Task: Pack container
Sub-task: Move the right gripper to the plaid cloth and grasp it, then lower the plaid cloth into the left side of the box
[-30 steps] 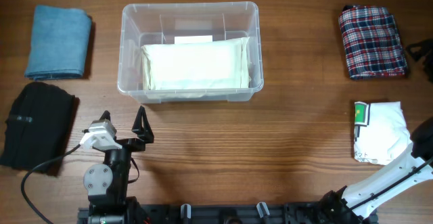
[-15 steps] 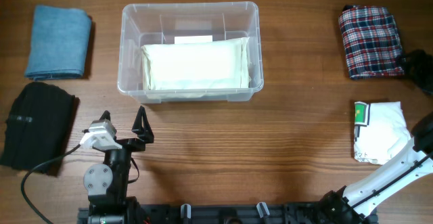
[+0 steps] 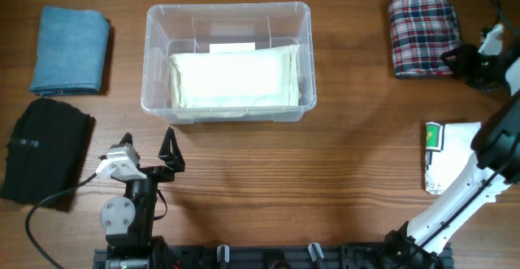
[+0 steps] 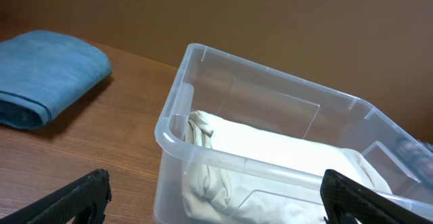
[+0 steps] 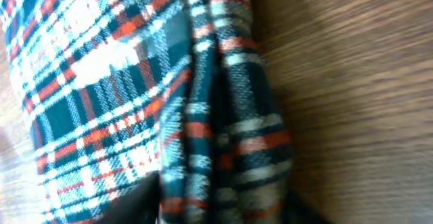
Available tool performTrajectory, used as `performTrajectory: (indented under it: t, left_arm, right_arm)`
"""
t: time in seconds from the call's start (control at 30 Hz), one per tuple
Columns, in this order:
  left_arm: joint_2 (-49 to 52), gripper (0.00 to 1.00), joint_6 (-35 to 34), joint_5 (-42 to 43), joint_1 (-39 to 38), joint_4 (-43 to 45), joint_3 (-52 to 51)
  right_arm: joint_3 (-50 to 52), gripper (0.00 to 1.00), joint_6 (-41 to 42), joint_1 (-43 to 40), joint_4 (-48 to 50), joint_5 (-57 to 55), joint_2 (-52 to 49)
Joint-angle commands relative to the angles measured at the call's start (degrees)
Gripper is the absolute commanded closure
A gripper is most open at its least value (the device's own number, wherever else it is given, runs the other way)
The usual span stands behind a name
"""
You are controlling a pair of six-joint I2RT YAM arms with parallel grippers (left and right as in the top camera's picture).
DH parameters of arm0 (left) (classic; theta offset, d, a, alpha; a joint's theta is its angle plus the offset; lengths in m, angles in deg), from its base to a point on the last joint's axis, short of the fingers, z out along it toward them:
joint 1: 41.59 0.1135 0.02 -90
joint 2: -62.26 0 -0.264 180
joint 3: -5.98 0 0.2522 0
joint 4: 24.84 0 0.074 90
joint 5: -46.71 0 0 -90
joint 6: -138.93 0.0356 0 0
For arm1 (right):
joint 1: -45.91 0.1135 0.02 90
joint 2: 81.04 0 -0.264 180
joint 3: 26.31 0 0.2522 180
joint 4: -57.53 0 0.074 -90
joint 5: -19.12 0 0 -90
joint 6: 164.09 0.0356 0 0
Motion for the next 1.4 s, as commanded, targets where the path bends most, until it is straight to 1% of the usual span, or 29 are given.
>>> performTrajectory:
  t: [0.0,0.03,0.1,0.13,0.17,0.3,0.43,0.47,0.5,0.7,0.8,0.87,1.0,1.1,1.2,1.3,1.37]
  left_arm:
    - [-0.4,0.0,0.1,-0.3,-0.3,0.0,-0.4]
    - [-0.4,0.0,0.1,-0.3,-0.3,0.0,-0.4]
    - [-0.4,0.0,0.1,-0.3,-0.3,0.0,-0.4]
    - [-0.4,0.0,0.1,-0.3,-0.3,0.0,-0.4]
    - [-0.4,0.0,0.1,-0.3,-0.3,0.0,-0.4]
    - [-0.4,0.0,0.1,-0.3,-0.3,0.0,-0.4]
    - [-0.4,0.0,0.1,-0.3,-0.3,0.0,-0.4]
    - [-0.4,0.0,0.1,-0.3,-0.3,0.0,-0.4]
    - [-0.4,0.0,0.1,-0.3,-0.3,0.0,-0.4]
    - [-0.4,0.0,0.1,-0.3,-0.3,0.0,-0.4]
    - [-0.4,0.0,0.1,-0.3,-0.3,0.0,-0.4]
    - [-0.4,0.0,0.1,-0.3,-0.3,0.0,-0.4]
    - [-0.4,0.0,0.1,-0.3,-0.3,0.0,-0.4]
    - [-0.4,0.0,0.1,-0.3,-0.3,0.0,-0.4]
    - [-0.4,0.0,0.1,-0.3,-0.3,0.0,-0.4]
    - [-0.4,0.0,0.1,-0.3,-0.3,0.0,-0.4]
    - [-0.4,0.0,0.1,-0.3,-0.3,0.0,-0.4]
  right_arm:
    - [0.9,0.8,0.6,0.1,0.3,0.6,-1.8]
    - [0.9,0.85,0.8,0.1,0.0,0.7,-1.8]
    - [0.9,0.87,3.1,0.1,-0.4,0.7,-1.7]
    - [0.9,0.91,4.3,0.1,-0.8,0.8,-1.6]
    - [0.8,0.96,4.2,0.1,-1.2,3.2,-1.1]
    - [0.8,0.96,4.2,0.9,-2.6,11.3,3.8]
    - [0.8,0.96,3.5,5.2,-6.3,11.8,14.5]
    - [0.8,0.96,3.5,7.0,-7.0,11.7,18.1]
    - [0.8,0.96,3.5,10.1,-7.6,11.5,23.6]
    - [0.8,0.96,3.8,20.2,-7.8,6.8,38.5]
    - [0.8,0.96,3.8,27.8,-7.8,5.6,46.6]
    - [0.8,0.96,4.2,31.8,-7.6,5.6,49.2]
    - [0.8,0.96,5.3,41.3,-5.8,4.8,50.3]
    - [0.8,0.96,6.8,49.5,-3.0,-1.6,48.5]
    - [0.8,0.96,6.7,56.8,0.6,-4.9,44.7]
    - [0.8,0.96,6.6,62.2,3.6,-8.3,40.0]
    - [0.8,0.96,6.3,65.1,6.3,-8.5,36.4]
